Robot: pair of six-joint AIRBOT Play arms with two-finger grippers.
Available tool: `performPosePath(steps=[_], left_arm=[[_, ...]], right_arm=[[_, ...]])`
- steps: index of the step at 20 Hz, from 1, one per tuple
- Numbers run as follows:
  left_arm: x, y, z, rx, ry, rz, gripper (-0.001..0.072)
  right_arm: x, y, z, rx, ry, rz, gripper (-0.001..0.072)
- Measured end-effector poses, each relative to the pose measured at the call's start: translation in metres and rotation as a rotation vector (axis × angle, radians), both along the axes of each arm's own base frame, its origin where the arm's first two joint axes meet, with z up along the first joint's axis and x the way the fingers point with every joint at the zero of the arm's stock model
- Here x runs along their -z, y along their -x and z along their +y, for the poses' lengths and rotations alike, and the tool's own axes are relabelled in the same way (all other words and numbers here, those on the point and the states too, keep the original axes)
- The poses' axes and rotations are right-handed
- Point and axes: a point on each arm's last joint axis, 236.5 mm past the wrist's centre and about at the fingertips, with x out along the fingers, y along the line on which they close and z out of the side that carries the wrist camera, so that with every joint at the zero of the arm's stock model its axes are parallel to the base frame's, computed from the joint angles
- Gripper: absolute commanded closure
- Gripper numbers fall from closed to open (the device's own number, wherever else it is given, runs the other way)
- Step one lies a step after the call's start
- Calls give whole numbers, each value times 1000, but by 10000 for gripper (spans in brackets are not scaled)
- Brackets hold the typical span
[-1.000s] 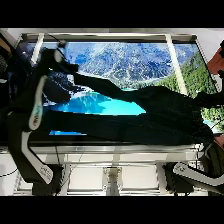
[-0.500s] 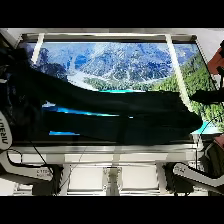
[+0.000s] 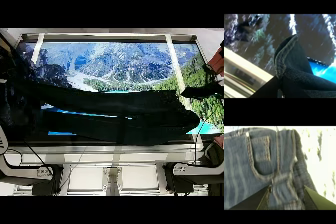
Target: Fold the clothes and pants, and hang the long-sleeved shirts on hangers.
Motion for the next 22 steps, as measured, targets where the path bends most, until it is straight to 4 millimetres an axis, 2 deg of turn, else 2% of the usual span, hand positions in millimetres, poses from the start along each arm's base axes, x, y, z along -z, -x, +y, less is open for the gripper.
performPosePath(steps=[5, 9, 10, 12, 14, 18, 20, 22], left_arm=[[2, 6, 6, -18, -1, 19, 683], [10, 5, 11, -28, -4, 40, 683], [14, 4, 11, -28, -1, 51, 683], [21, 2, 12, -29, 3, 72, 682], [30, 0, 12, -30, 10, 95, 682], [42, -3, 13, -30, 17, 124, 682], [45, -3, 17, -40, 16, 130, 682], [46, -6, 23, -71, 16, 108, 682]], right_arm=[[37, -48, 9, -32, 25, 49, 236], [62, -64, 5, -4, 45, 102, 240], [68, -65, 5, -2, 48, 113, 277], [77, -68, 11, -8, 45, 129, 396], [84, -71, 21, -28, 43, 140, 674], [82, -81, 41, -88, 42, 123, 684], [69, -94, 38, -61, 44, 86, 685], [50, -111, 25, 25, 34, 29, 685]])
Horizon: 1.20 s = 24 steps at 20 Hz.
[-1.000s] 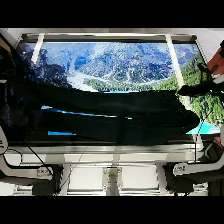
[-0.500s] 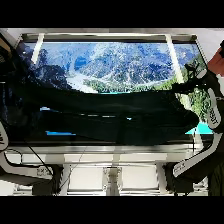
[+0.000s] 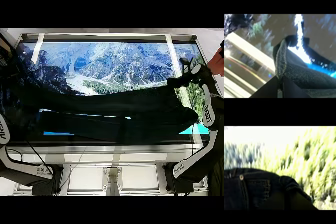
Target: Fold the clothes and pants, and hang the long-sleeved shirts on hangers.
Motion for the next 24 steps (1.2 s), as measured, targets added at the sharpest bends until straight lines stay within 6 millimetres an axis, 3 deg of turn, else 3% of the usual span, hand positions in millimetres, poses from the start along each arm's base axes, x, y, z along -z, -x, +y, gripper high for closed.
performPosePath(steps=[3, 6, 11, 16, 17, 19, 20, 22, 24], left_arm=[[-1, -10, 11, -58, -6, -64, 682], [6, -21, 20, -101, -6, -100, 682], [46, -50, 20, -129, 33, -108, 682], [89, -90, 12, -145, 105, -171, 666], [95, -98, 11, -143, 115, -187, 571], [101, -113, 8, -138, 135, -235, 209], [103, -119, 7, -137, 145, -255, 137], [104, -126, 5, -136, 158, -278, 133], [100, -124, 6, -125, 159, -278, 133]], right_arm=[[-26, -19, -31, 153, -15, -85, 685], [-38, -28, -51, 263, -41, -133, 685], [-51, -49, -61, 336, -61, -229, 685], [-38, -63, -61, 391, -92, -261, 681], [-34, -65, -63, 404, -98, -266, 632], [-30, -70, -66, 421, -101, -279, 432], [-29, -70, -67, 426, -101, -279, 355], [-31, -68, -73, 419, -97, -267, 261], [-44, -62, -84, 396, -78, -248, 258]])
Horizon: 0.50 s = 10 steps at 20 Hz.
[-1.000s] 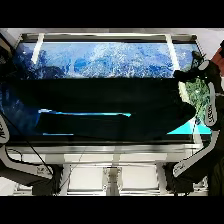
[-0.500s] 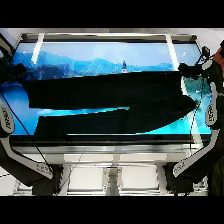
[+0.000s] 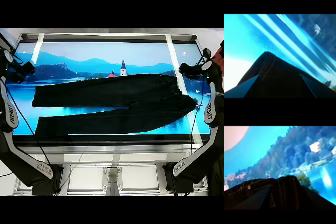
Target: Fold the clothes and pants, and hang the long-sleeved shirts on hangers.
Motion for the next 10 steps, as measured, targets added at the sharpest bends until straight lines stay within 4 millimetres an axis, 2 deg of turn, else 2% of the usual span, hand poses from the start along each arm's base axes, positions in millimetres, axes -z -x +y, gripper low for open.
performPosePath(steps=[3, 6, 10], left_arm=[[-20, 15, 2, 75, -43, 31, 136], [-50, 49, 11, 176, -154, 129, 137], [-96, 101, 17, 260, -240, 213, 137]], right_arm=[[-24, 24, -22, -46, 29, 74, 267], [-39, 72, -31, -155, 45, 200, 268], [-50, 136, -33, -225, 5, 287, 268]])
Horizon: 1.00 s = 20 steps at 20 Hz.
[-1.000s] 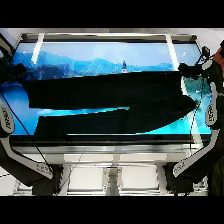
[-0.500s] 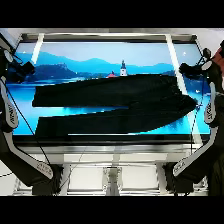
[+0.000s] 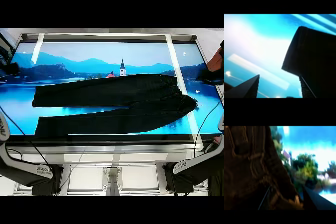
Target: Fold the clothes and pants, and hang the long-sleeved shirts on hangers.
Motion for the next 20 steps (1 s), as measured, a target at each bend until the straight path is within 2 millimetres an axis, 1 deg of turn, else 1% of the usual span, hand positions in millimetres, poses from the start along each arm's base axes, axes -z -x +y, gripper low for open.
performPosePath(steps=[1, 2, 4, 5, 7, 8, 9, 10, 11, 13, 15, 17, 20], left_arm=[[-10, 14, 0, 15, -13, 10, 137], [-16, 29, 1, 29, -22, 25, 136], [-18, 60, 3, 49, -28, 60, 137], [-15, 75, 5, 50, -18, 72, 137], [4, 98, 4, 63, 21, 88, 137], [19, 109, 5, 71, 39, 106, 137], [36, 120, 6, 78, 57, 134, 138], [57, 132, 5, 94, 81, 166, 145], [77, 138, 1, 116, 113, 181, 149], [114, 140, -15, 168, 194, 161, 156], [139, 131, -38, 230, 289, 110, 156], [156, 124, -55, 262, 362, 75, 156], [172, 116, -71, 274, 440, 48, 157]], right_arm=[[0, 16, 2, -14, -11, 19, 268], [1, 32, 4, -24, -21, 34, 268], [5, 63, 10, -34, -43, 65, 268], [8, 79, 15, -36, -53, 81, 268], [10, 103, 28, -34, -75, 98, 269], [10, 113, 39, -36, -96, 98, 297], [8, 120, 48, -36, -112, 96, 344], [5, 126, 58, -35, -130, 92, 344], [1, 130, 66, -32, -140, 88, 344], [-7, 136, 81, -22, -160, 82, 344], [-15, 139, 95, -21, -176, 79, 344], [-18, 142, 107, -27, -186, 87, 344], [-21, 144, 120, -43, -201, 100, 343]])
